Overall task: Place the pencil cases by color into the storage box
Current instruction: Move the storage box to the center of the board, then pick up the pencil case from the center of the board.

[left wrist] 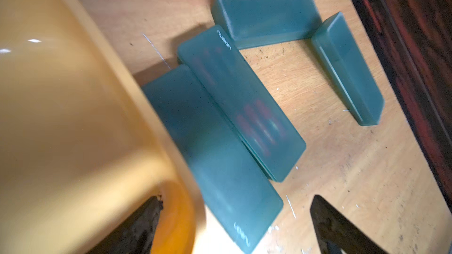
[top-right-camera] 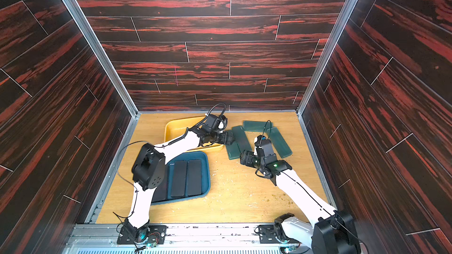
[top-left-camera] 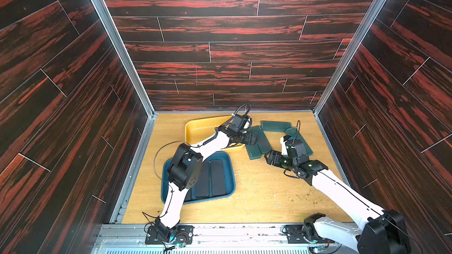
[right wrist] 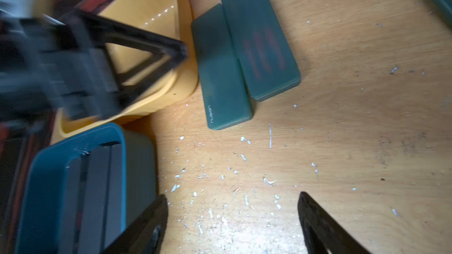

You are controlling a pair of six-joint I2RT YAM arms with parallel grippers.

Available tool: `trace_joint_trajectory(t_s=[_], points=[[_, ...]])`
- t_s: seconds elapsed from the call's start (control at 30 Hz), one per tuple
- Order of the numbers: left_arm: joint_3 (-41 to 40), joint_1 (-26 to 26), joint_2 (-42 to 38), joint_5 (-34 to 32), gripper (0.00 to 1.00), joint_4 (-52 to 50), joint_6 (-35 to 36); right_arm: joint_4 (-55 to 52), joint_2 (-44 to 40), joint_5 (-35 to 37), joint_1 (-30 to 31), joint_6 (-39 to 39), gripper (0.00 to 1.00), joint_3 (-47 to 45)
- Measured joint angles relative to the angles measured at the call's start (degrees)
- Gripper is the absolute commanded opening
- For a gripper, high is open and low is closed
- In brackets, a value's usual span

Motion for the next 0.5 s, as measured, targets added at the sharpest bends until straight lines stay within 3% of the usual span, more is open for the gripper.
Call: trace_joint_trajectory(t_s=[0.27,0.5], points=[[-13.57,5.35,-22.32,-5.33,0.97,-1.31,1.11,0.07,7.37,0.68,-0.13,-5.57,0.83,5.53],[-26.21,5.73,-35.93,-11.1,0.97,-3.96,0.17,0.7,12.83,1.07,-0.15,-9.44,0.81,8.48]])
